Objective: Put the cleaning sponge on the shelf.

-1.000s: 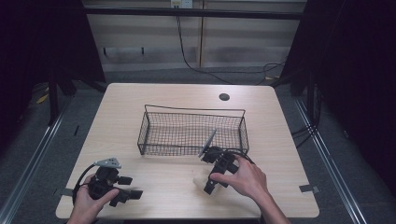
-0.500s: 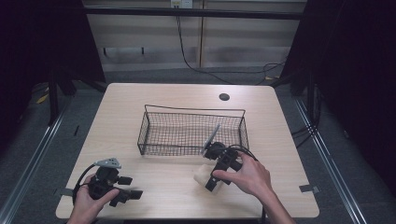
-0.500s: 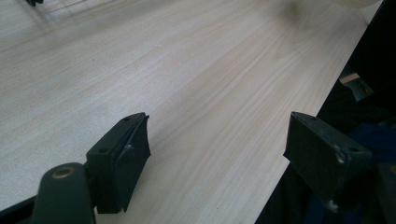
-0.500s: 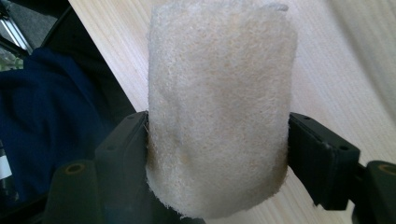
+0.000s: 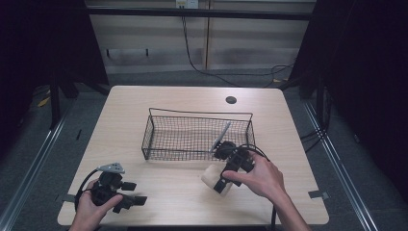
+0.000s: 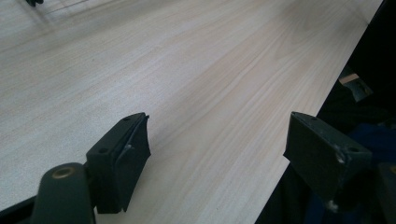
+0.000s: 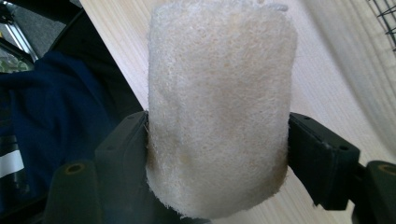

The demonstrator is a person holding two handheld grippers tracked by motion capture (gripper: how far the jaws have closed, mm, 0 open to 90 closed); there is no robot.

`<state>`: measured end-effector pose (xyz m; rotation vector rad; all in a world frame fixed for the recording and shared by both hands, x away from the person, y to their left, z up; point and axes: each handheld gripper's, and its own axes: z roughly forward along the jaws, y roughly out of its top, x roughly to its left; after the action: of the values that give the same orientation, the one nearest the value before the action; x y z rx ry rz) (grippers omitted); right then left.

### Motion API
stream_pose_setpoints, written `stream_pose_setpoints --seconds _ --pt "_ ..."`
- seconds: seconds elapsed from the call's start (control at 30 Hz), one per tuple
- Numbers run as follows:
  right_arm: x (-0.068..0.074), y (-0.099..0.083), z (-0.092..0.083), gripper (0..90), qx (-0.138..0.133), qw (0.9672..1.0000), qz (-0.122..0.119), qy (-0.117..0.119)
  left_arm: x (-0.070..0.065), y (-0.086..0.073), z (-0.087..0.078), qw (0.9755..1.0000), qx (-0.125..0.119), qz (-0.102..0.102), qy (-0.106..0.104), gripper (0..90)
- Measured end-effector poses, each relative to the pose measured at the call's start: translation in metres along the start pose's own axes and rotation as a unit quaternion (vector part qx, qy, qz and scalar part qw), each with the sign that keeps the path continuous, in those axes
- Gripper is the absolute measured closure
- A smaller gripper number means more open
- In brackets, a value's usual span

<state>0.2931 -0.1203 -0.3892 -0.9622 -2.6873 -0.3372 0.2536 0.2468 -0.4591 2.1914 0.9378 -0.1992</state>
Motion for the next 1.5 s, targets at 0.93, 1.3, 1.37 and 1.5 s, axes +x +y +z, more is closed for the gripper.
stream_pose_setpoints --seconds 0.93,1.3,1.37,1.5 --pt "0.009 0.009 -0.030 25.1 0.007 0.9997 -0.014 -0.017 0.000 0.000 0.000 1.0000 0.000 0.000 -0.001 21.6" --pt "0.007 0.016 -0.043 25.1 0.001 0.9998 -0.013 -0.014 0.000 0.000 0.000 1.0000 -0.001 0.001 -0.001 21.5" --pt "0.005 0.017 -0.045 25.1 0.000 0.9998 -0.008 -0.018 0.000 0.000 0.000 1.0000 -0.001 0.000 0.000 21.6" --pt "0.002 0.019 -0.049 25.1 -0.007 0.9997 0.008 -0.021 0.000 0.000 0.000 1.0000 -0.002 0.000 0.000 21.5"
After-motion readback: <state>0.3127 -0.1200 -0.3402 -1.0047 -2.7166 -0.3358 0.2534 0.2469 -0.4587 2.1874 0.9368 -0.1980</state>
